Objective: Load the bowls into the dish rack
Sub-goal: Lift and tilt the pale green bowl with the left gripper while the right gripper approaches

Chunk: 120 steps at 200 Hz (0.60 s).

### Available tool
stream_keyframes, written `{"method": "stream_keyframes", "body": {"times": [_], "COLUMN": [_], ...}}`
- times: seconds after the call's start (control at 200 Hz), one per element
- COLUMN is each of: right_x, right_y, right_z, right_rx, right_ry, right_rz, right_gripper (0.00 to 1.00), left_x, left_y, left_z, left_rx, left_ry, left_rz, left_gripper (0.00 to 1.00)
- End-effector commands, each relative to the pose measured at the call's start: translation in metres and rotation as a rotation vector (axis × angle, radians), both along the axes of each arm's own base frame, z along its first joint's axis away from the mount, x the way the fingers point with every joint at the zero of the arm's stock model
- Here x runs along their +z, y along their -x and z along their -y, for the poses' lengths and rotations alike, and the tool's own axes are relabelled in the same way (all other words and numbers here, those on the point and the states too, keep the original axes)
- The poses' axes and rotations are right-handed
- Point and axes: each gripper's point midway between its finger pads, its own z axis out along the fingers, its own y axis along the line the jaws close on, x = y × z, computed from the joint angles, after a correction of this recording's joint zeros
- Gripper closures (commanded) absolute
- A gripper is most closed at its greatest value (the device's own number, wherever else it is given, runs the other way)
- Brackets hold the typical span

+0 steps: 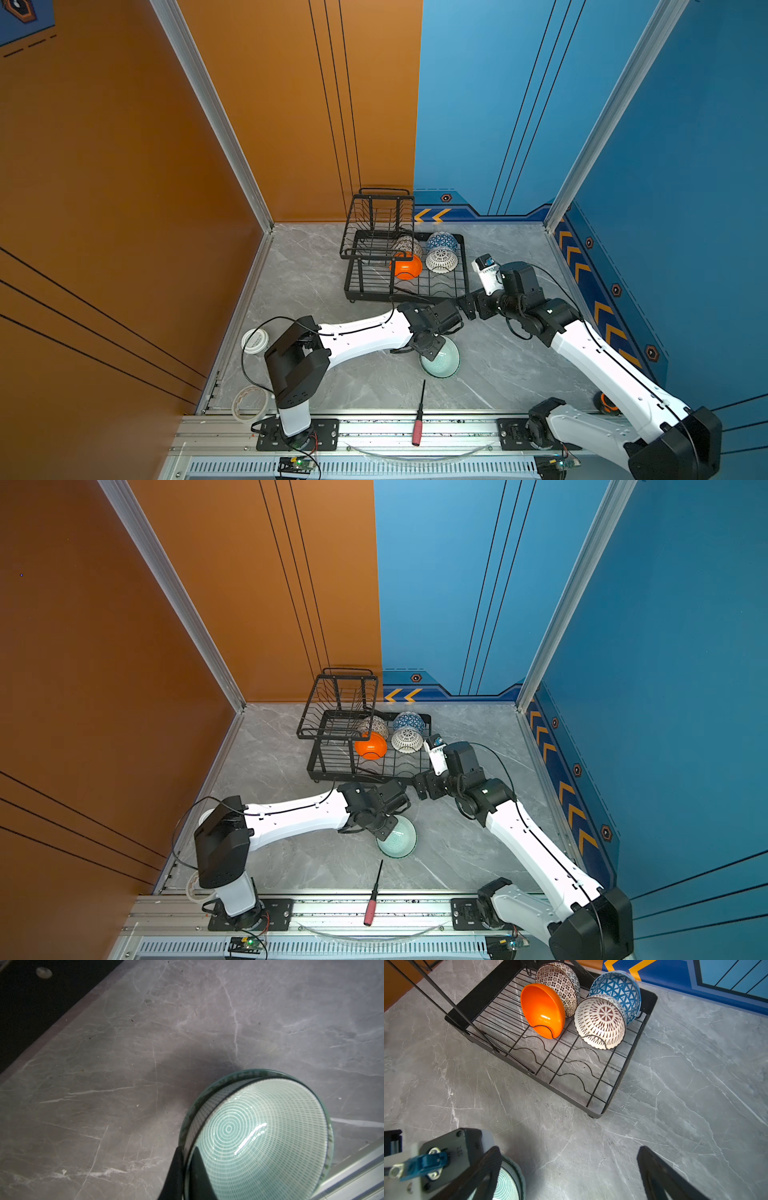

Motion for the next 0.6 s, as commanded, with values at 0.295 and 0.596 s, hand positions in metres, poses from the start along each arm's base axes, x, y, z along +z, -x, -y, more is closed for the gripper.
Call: {"method": "stream_keyframes", "body": {"times": [0.295, 0.596], "right_x": [0.010, 0.026], "right_y": [0.013, 0.027], "right_z": [0.009, 0.013], "right_rx": [-0.021, -0.033], "right_ry": [-0.035, -0.084], "right_rz": [0.026, 0.036], "right_gripper": [0.00, 0.00], "left_x": [0.047, 0.090], "left_y": [-0.005, -0.021], "left_z": [-0.004, -0.006], "left_rx": [0.010, 0.013], "left_ry": [0.089, 0.192], "left_rz": [0.076, 0.168], "left_gripper": [1.00, 1.00]}}
